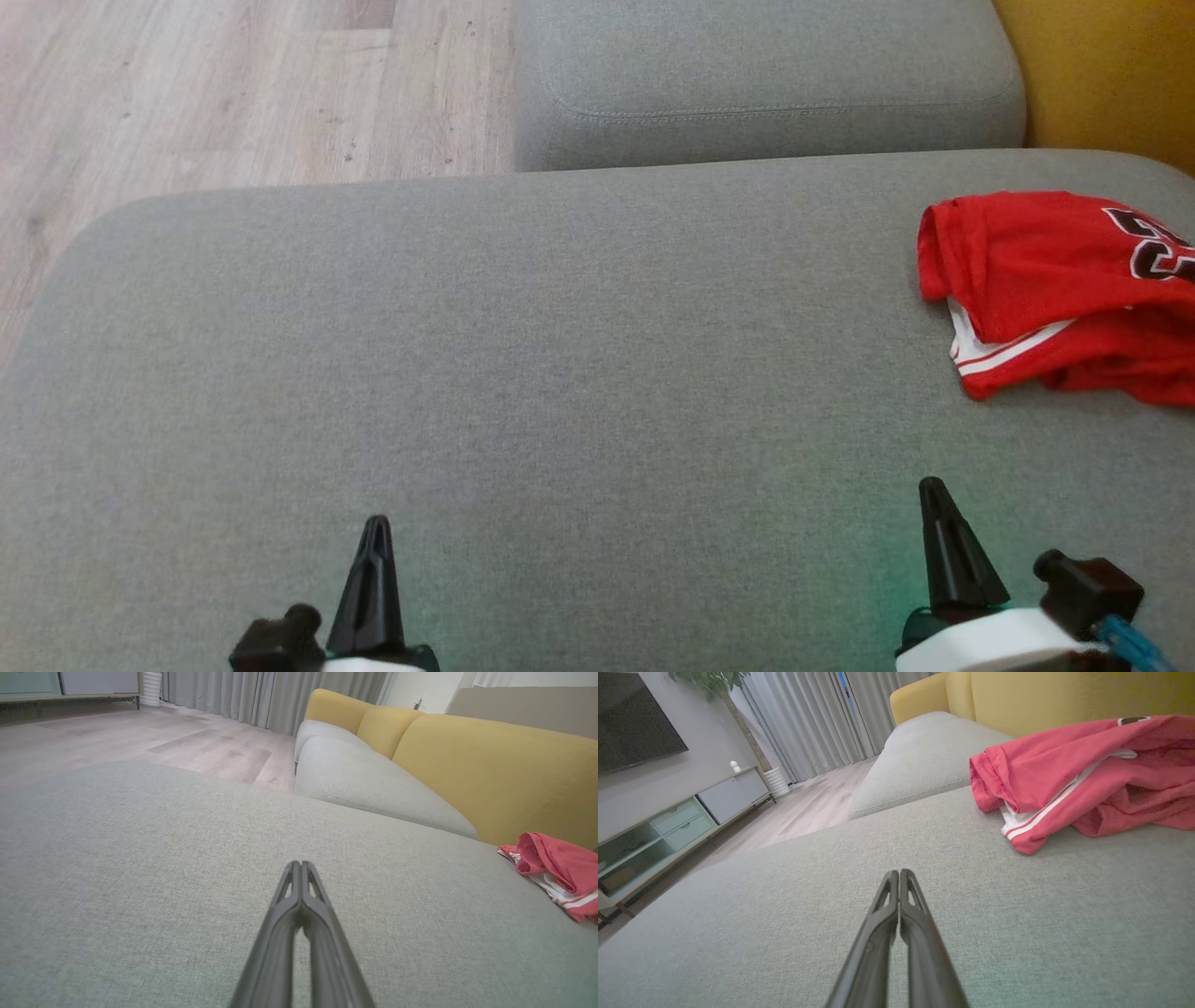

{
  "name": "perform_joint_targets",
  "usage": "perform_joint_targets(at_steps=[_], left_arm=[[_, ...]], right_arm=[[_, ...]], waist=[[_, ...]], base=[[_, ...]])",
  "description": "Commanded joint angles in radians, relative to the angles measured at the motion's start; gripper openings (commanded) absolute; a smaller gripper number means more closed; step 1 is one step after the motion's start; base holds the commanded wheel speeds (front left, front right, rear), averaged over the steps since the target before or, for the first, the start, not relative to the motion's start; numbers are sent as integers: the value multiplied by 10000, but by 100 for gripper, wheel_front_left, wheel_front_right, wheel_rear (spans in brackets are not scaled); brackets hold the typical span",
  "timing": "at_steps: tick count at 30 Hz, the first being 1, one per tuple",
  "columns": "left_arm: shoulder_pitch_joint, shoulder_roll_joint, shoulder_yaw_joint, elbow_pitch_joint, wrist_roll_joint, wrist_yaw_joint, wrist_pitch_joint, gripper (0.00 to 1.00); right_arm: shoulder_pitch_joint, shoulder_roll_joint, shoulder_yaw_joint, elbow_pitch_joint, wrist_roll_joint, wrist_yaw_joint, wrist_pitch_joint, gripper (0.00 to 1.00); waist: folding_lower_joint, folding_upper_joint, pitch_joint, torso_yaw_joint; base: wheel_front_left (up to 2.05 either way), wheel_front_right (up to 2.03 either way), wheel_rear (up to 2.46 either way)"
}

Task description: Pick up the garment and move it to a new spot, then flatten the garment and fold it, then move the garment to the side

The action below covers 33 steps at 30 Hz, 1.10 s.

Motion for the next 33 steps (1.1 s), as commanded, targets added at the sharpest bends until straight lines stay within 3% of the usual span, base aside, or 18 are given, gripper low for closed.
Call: perform_joint_targets(at_steps=[1,33], left_arm=[[-486,61,237,-251,-324,-72,47,0],[-1005,196,998,-125,-4043,-640,815,0]], right_arm=[[-508,-109,-72,-292,363,-1,93,0],[-1043,-241,-418,-232,4218,-3,880,0]], waist=[[0,0,2,-7],[-1,0,48,-151]], base=[[0,0,0],[0,0,0]])
